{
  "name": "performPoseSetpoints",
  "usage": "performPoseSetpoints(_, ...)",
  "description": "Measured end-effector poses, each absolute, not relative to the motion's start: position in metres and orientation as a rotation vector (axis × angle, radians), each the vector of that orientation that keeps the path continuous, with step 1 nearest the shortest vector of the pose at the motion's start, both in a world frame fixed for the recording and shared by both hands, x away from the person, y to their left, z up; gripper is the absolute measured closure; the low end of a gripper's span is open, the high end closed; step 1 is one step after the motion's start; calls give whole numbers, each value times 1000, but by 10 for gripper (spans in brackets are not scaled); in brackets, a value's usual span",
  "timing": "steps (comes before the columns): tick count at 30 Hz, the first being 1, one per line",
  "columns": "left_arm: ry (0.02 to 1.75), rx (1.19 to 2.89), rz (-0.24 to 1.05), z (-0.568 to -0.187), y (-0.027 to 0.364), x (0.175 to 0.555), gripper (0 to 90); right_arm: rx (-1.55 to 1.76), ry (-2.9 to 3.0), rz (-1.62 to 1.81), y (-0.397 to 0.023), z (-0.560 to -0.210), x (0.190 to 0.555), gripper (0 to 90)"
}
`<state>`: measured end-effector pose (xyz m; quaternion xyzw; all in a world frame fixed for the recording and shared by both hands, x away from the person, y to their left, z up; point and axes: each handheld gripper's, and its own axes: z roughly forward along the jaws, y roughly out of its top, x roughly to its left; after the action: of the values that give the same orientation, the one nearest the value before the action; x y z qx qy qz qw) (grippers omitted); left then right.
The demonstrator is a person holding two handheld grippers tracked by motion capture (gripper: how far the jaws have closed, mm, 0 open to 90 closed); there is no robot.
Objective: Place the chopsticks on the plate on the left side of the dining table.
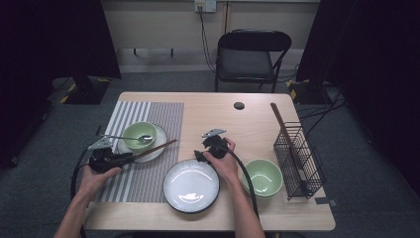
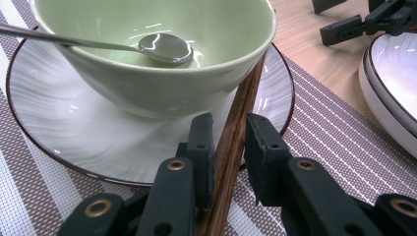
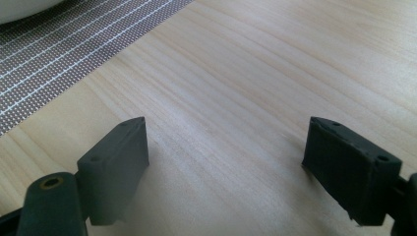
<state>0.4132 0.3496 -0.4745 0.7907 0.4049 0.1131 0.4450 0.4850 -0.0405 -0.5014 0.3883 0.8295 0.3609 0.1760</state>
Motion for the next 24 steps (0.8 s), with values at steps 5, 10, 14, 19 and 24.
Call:
performPoseSetpoints(5, 1012, 1959, 285, -475, 354, 412, 722, 1102, 2349, 1021, -40, -501, 485, 163)
performPoseSetpoints(10, 1011, 1958, 298, -474, 358, 412, 716, 1102, 2348, 1021, -40, -501, 485, 163)
performPoseSetpoints(14, 1022, 1949, 294, -475, 361, 411, 705, 1102, 2348, 1021, -40, -501, 485, 163)
performPoseSetpoints(19, 1032, 1947, 314, -475, 363, 412, 678, 1103, 2348, 1021, -40, -501, 485, 162)
performPoseSetpoints(24, 1044, 1943, 344, -475, 365, 412, 661, 1103, 2348, 1021, -40, -501, 485, 163)
